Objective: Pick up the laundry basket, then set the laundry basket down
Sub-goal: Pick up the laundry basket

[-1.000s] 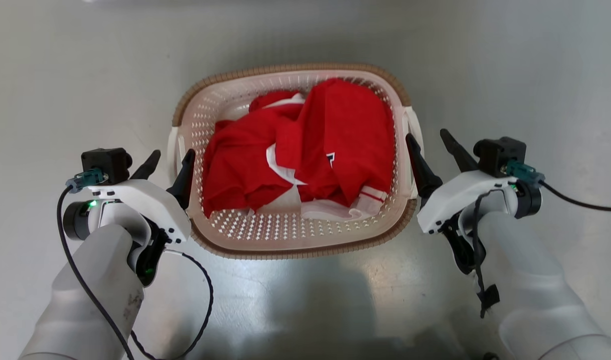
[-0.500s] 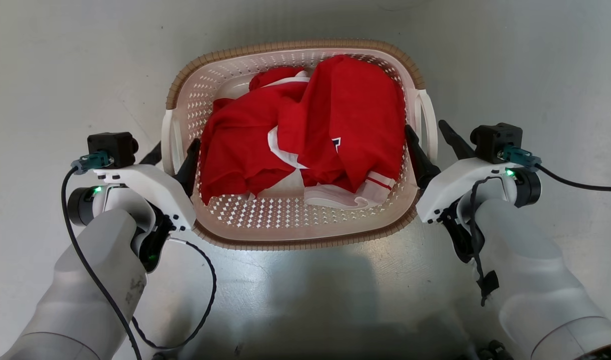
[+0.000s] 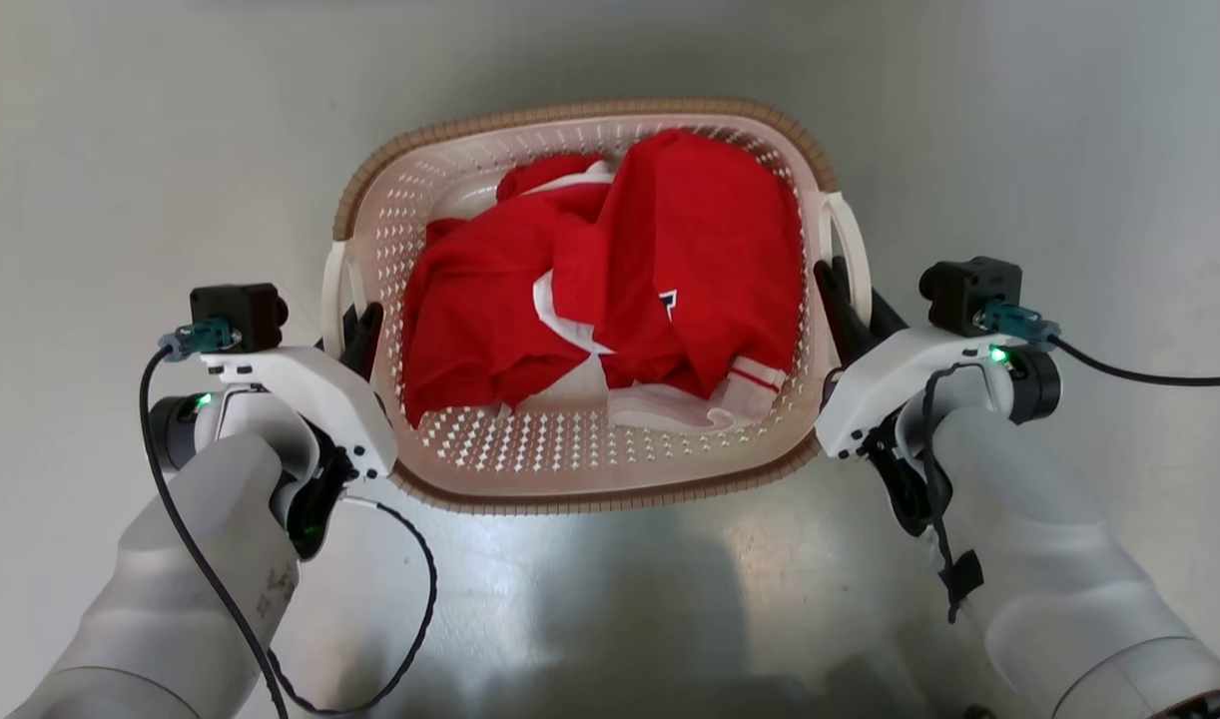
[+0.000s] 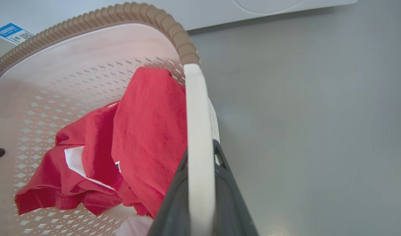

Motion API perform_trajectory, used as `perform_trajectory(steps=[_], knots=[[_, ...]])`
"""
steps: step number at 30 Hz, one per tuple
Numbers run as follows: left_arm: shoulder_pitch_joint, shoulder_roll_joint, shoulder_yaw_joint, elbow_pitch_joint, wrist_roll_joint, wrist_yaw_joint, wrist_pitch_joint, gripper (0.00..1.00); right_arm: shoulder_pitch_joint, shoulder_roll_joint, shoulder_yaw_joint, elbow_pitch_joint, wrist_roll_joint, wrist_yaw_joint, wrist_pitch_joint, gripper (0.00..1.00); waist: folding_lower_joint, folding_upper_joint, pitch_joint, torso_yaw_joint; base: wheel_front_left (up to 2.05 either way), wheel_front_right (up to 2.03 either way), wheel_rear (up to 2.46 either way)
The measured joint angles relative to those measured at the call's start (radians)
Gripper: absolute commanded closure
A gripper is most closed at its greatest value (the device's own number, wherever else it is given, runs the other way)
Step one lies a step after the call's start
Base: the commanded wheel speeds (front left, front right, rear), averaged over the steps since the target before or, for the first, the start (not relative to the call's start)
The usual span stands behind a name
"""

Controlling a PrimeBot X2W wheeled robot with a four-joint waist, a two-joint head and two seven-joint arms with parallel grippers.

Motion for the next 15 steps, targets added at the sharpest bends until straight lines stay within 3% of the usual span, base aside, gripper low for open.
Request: perform_trajectory(steps=[10, 15], knots=[[0.065, 0.000, -0.077, 0.033, -0.070, 0.000, 0.057, 1.00, 0.063, -0.002, 0.160, 0.047, 0.152, -0.002, 0.002, 1.00, 0.0000, 0.0000, -0.175, -0.023, 0.00, 0.00, 0.00], [0.119, -0.007, -0.104, 0.058, -0.109, 0.000, 0.104, 1.00, 0.096, -0.002, 0.265, 0.067, 0.254, -0.003, 0.052, 1.00, 0.0000, 0.0000, -0.288, -0.041, 0.00, 0.00, 0.00]])
